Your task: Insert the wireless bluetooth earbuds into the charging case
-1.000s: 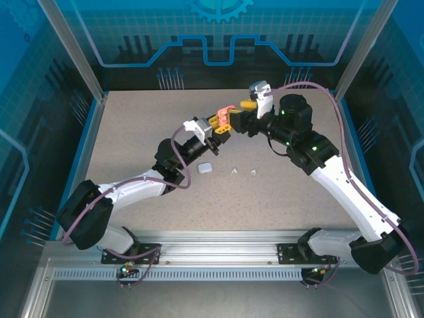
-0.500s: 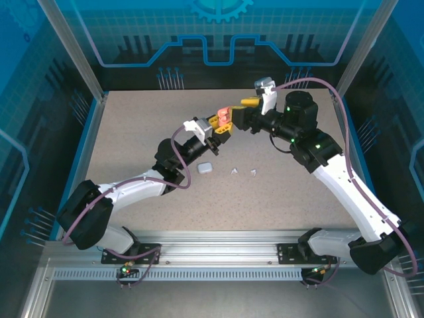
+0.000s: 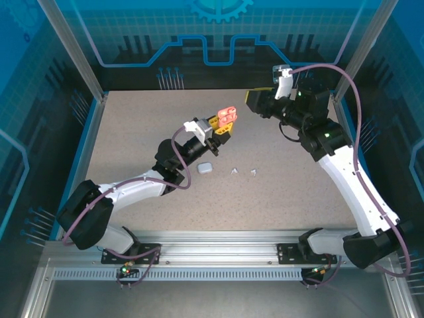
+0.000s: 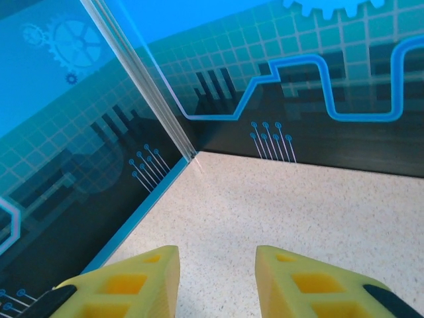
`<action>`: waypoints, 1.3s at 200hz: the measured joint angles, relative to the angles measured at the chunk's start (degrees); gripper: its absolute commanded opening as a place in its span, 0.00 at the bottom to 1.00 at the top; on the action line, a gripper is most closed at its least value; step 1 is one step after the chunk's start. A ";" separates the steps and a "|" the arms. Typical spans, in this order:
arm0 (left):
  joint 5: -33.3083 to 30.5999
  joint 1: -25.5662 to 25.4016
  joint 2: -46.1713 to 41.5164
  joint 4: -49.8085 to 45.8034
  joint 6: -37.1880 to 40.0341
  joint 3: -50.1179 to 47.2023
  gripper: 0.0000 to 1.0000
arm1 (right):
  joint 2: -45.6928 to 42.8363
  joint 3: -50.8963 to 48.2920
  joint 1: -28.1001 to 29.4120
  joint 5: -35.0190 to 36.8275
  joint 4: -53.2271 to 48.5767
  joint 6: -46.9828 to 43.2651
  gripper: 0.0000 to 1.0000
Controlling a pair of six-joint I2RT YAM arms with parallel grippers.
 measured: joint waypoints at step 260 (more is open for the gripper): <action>0.46 -0.09 0.22 -0.61 0.00 0.02 0.00 | 1.05 0.87 1.95 -5.81 -6.91 0.15 0.33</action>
